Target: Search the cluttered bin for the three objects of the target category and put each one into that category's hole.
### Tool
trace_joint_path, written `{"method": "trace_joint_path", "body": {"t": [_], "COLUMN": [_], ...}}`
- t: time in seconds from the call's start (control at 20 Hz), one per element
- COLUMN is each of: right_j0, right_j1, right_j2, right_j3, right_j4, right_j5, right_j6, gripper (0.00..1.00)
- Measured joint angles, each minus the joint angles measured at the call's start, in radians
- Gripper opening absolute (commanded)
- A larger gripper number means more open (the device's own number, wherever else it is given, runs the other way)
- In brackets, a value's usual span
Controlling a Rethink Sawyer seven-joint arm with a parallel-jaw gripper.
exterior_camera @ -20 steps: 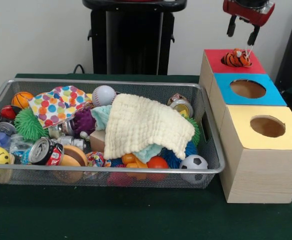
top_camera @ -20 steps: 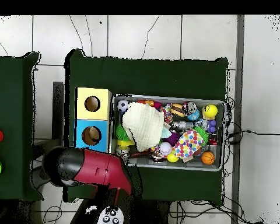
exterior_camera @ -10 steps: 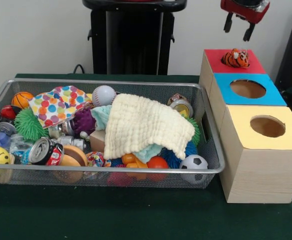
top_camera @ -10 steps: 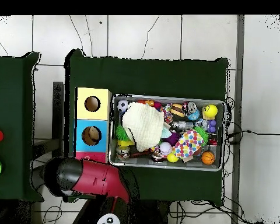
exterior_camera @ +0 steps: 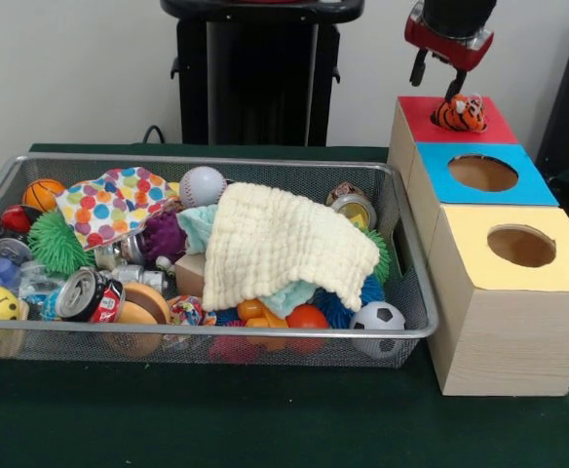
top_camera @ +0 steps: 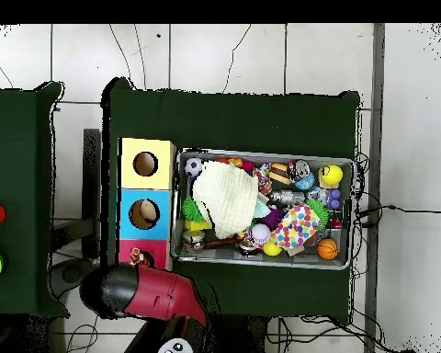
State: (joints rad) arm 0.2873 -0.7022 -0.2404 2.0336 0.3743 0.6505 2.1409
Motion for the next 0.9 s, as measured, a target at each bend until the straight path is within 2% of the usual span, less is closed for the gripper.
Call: {"method": "trace_joint_path", "body": {"t": [0.9], "right_j0": [-0.002], "right_j1": [-0.01], "right_j2": [0.004], "right_j3": [0.006], "right_j4": [-0.001], "right_j5": [-0.004], "right_j6": [0.0], "gripper": [1.0]}}
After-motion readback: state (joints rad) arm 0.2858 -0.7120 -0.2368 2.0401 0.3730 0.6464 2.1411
